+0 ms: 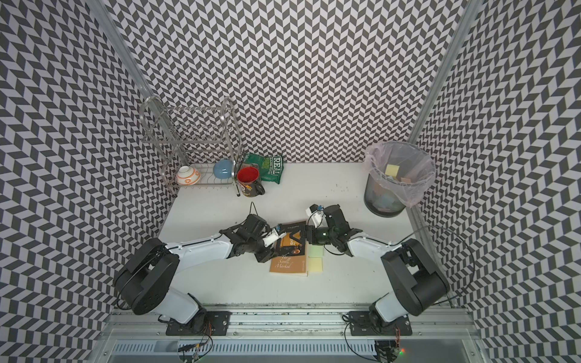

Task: Peel off the used sticky note
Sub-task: Open the book at the center of the board.

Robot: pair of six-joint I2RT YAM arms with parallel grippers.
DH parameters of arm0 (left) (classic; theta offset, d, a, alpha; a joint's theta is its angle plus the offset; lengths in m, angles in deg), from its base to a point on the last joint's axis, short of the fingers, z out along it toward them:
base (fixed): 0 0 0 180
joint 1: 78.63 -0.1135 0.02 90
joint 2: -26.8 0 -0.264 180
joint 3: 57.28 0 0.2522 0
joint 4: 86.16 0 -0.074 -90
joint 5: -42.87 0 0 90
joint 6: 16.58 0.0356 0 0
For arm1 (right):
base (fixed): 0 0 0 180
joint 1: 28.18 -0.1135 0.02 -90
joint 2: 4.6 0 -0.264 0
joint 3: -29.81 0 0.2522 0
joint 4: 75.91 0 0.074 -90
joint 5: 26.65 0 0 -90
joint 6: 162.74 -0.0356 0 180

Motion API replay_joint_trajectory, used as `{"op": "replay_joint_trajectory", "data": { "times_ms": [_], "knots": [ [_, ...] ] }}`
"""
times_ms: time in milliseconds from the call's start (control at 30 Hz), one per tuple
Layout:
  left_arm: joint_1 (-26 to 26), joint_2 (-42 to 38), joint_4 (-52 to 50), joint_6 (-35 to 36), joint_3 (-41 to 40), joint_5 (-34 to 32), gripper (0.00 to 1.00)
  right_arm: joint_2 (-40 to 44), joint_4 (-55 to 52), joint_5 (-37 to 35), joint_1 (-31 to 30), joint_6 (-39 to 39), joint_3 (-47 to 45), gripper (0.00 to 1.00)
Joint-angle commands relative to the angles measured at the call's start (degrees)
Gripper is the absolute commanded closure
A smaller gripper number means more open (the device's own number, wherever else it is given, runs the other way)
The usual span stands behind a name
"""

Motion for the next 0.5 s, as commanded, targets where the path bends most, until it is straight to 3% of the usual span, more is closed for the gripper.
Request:
{"op": "replay_joint_trajectory", "data": {
  "times_ms": [0,467],
  "knots": [
    [0.2,0.5,0.0,0.3,-1.6,-1.6,0.44,-0.9,3.9,0.9,-0.5,0.0,-0.7,0.11],
    [0.2,0.1,-0.1,0.5,-1.7,-1.5,0.44,-4.5,2.5,-3.1,-0.5,1.7,-0.3,0.15]
  ]
}}
